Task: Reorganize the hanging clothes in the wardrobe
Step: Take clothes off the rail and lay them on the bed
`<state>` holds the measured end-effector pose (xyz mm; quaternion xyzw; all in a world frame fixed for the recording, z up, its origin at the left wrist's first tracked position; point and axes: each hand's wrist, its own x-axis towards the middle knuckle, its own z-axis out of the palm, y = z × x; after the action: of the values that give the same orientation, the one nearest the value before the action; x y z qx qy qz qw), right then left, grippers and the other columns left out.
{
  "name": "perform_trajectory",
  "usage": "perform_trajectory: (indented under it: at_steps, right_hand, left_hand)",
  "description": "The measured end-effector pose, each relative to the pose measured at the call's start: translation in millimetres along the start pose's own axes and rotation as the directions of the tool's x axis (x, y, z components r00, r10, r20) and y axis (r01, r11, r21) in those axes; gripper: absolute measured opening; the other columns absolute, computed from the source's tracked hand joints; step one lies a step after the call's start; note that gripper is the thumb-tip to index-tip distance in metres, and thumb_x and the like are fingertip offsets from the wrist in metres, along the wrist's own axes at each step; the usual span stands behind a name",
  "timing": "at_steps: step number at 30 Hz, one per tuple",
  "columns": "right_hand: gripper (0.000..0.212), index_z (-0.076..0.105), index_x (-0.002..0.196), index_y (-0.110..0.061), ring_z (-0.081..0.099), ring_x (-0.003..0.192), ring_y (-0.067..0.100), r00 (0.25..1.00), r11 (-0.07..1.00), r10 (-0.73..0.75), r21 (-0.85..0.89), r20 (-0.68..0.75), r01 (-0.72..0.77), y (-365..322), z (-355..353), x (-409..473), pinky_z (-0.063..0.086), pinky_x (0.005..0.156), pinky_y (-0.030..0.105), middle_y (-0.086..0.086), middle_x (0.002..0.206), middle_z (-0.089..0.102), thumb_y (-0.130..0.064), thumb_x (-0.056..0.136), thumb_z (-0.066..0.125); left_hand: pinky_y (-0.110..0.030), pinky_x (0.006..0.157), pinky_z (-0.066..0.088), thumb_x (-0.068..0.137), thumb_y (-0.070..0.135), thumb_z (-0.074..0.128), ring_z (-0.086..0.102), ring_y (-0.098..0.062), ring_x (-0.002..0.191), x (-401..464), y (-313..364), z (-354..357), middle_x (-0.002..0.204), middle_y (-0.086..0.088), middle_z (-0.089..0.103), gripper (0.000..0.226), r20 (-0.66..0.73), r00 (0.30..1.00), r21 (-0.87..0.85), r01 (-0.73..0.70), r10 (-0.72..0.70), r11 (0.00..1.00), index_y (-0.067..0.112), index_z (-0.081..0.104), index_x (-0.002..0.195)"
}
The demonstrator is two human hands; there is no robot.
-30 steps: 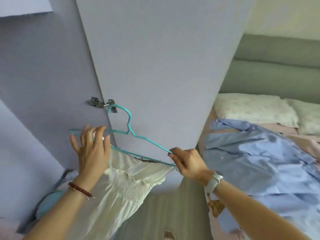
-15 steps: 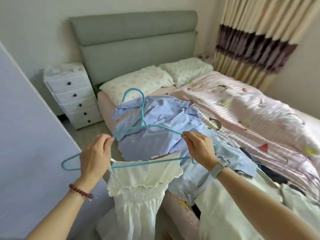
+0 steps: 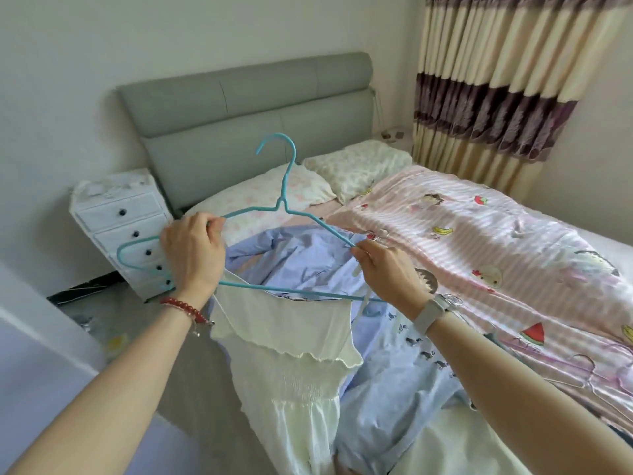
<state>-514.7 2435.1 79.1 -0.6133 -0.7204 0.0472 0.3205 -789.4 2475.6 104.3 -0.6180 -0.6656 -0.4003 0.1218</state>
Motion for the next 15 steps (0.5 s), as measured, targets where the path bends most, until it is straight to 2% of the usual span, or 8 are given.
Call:
perform_trajectory:
  at_steps: [3, 6, 9, 11, 15]
  right_hand:
    - [0.029, 0.061, 0.087, -0.001, 0.056, 0.068, 0.037, 0.999, 0.998, -0.013, 0.062, -0.044, 0.016, -23, 15, 28, 0.044, 0.060, 0.043, 0.019, 0.069, 0.062, -0.023, 0.095, 0.044]
    - [0.025, 0.063, 0.086, -0.004, 0.055, 0.065, 0.036, 0.998, 0.987, 0.019, 0.163, -0.066, -0.008, -50, 31, 56, 0.039, 0.059, 0.039, 0.018, 0.067, 0.064, -0.022, 0.094, 0.047]
    - [0.024, 0.063, 0.087, -0.008, 0.056, 0.066, 0.036, 0.998, 0.976, 0.012, 0.216, -0.064, 0.002, -82, 49, 90, 0.040, 0.061, 0.039, 0.018, 0.070, 0.066, -0.022, 0.095, 0.045]
    - [0.025, 0.063, 0.089, -0.008, 0.057, 0.071, 0.037, 0.997, 0.972, 0.001, 0.236, -0.082, 0.018, -106, 63, 118, 0.042, 0.064, 0.040, 0.017, 0.076, 0.066, -0.023, 0.095, 0.045]
    - [0.028, 0.063, 0.085, -0.008, 0.056, 0.079, 0.037, 0.991, 0.944, 0.029, 0.330, -0.134, 0.016, -158, 83, 178, 0.043, 0.069, 0.040, 0.015, 0.079, 0.067, -0.027, 0.095, 0.044]
  left_hand:
    - [-0.044, 0.111, 0.012, 0.095, 0.022, 0.046, 0.051, -0.034, 0.105, 23, -17, 2, 0.101, -0.016, 0.063, 0.024, -0.048, 0.992, 0.022, 0.115, -0.114, 0.993, 0.006, 0.063, 0.097]
    - [-0.051, 0.112, 0.003, 0.096, 0.028, 0.044, 0.040, -0.028, 0.125, 51, -37, 6, 0.119, -0.011, 0.058, 0.027, -0.064, 0.976, -0.016, 0.209, -0.210, 0.978, 0.012, 0.058, 0.112]
    - [-0.059, 0.109, 0.000, 0.096, 0.032, 0.038, 0.012, -0.029, 0.141, 71, -57, 15, 0.150, -0.011, 0.025, 0.046, 0.024, 0.956, -0.077, 0.295, -0.294, 0.952, 0.018, 0.031, 0.140]
    - [-0.060, 0.110, 0.001, 0.095, 0.032, 0.039, 0.004, -0.028, 0.142, 77, -68, 22, 0.155, -0.012, 0.009, 0.055, 0.044, 0.945, -0.136, 0.328, -0.325, 0.935, 0.022, 0.019, 0.145]
    - [-0.057, 0.110, 0.000, 0.093, 0.031, 0.039, 0.001, -0.029, 0.142, 95, -90, 32, 0.155, -0.013, -0.001, 0.061, 0.035, 0.936, -0.183, 0.350, -0.350, 0.919, 0.026, 0.009, 0.146]
